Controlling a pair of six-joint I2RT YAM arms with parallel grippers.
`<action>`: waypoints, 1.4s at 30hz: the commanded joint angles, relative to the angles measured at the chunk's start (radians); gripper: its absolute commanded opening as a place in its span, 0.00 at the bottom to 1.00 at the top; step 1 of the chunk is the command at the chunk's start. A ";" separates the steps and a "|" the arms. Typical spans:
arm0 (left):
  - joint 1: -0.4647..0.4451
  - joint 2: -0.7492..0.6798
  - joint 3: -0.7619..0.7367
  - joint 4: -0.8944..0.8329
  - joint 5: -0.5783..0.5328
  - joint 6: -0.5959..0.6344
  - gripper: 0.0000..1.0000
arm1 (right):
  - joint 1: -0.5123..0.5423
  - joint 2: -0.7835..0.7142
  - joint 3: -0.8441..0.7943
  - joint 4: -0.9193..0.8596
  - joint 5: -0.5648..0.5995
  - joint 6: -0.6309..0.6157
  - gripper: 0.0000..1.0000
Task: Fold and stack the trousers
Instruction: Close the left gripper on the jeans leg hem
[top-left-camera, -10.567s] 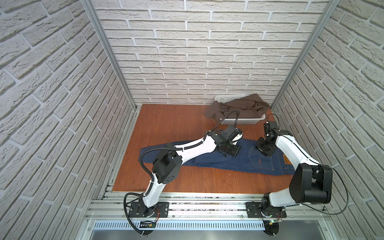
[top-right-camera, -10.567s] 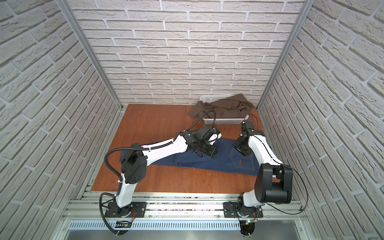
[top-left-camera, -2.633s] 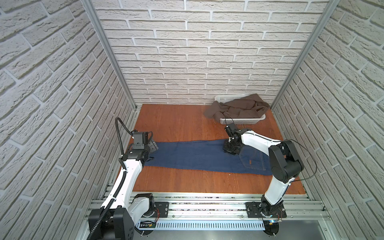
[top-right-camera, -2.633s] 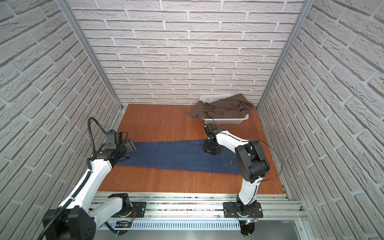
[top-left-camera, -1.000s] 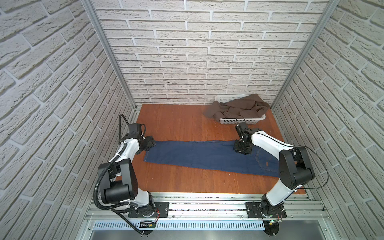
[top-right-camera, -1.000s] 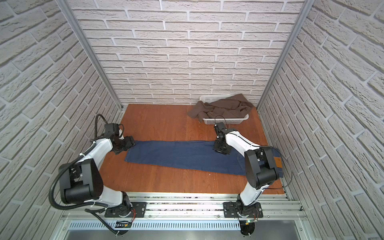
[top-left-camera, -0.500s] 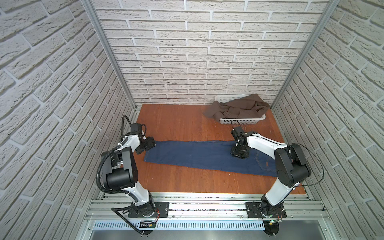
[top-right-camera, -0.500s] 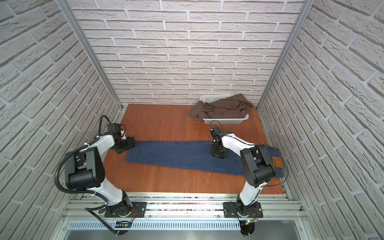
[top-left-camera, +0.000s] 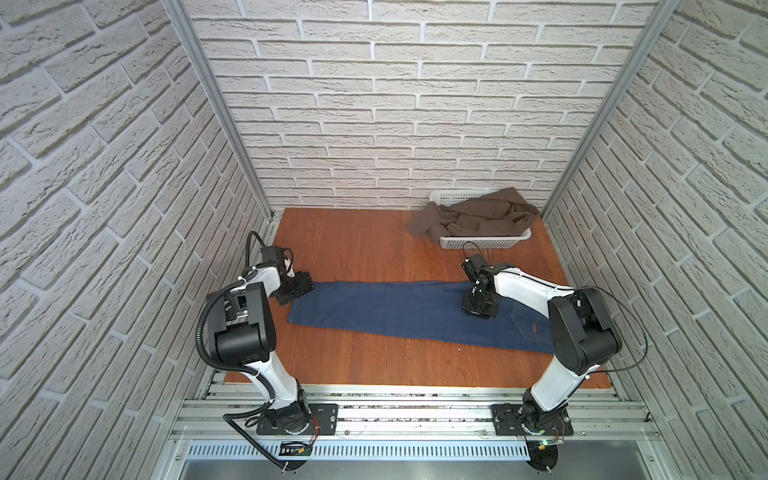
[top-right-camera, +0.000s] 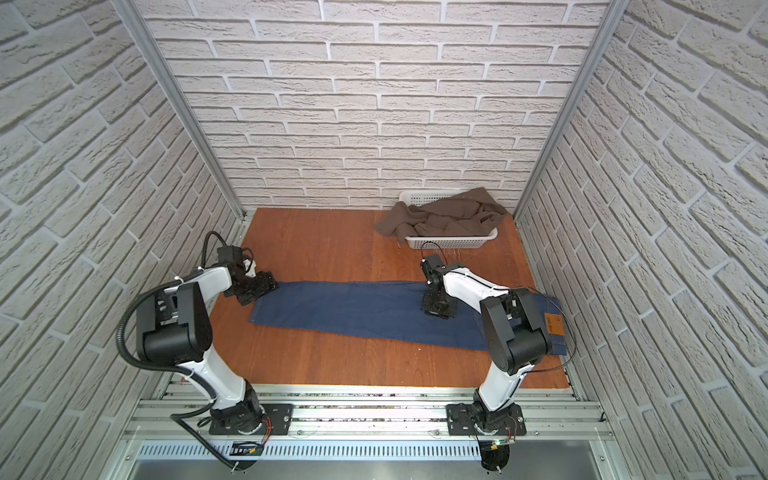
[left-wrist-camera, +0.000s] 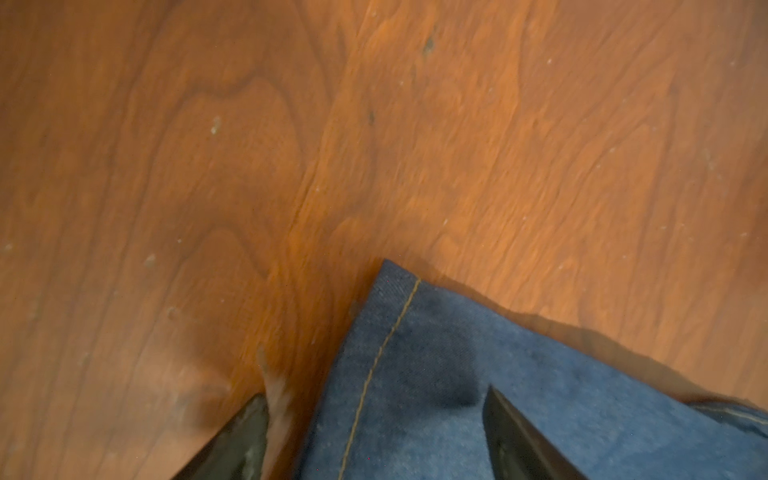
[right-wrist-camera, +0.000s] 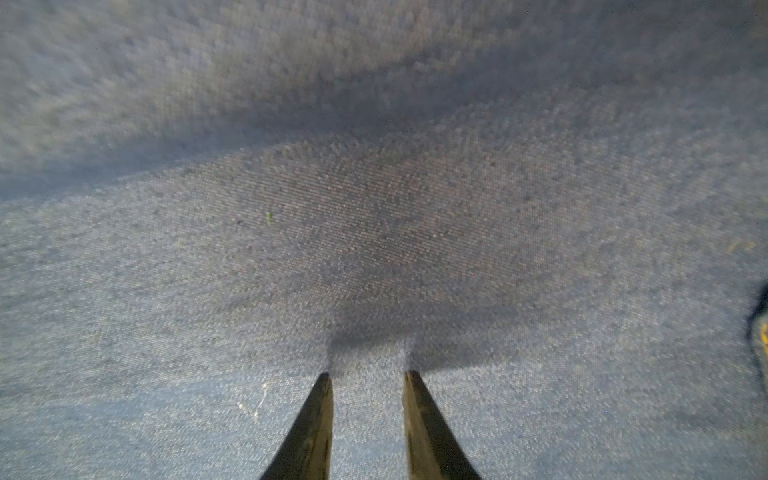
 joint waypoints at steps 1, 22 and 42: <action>0.006 0.044 -0.025 -0.012 0.045 -0.001 0.79 | 0.007 0.011 -0.011 0.007 0.003 0.013 0.31; -0.019 -0.085 -0.036 -0.171 -0.028 -0.015 0.75 | 0.019 0.040 0.015 0.012 -0.010 0.017 0.30; -0.048 -0.052 -0.033 -0.209 0.009 -0.007 0.54 | 0.027 0.048 0.023 0.017 -0.018 0.013 0.30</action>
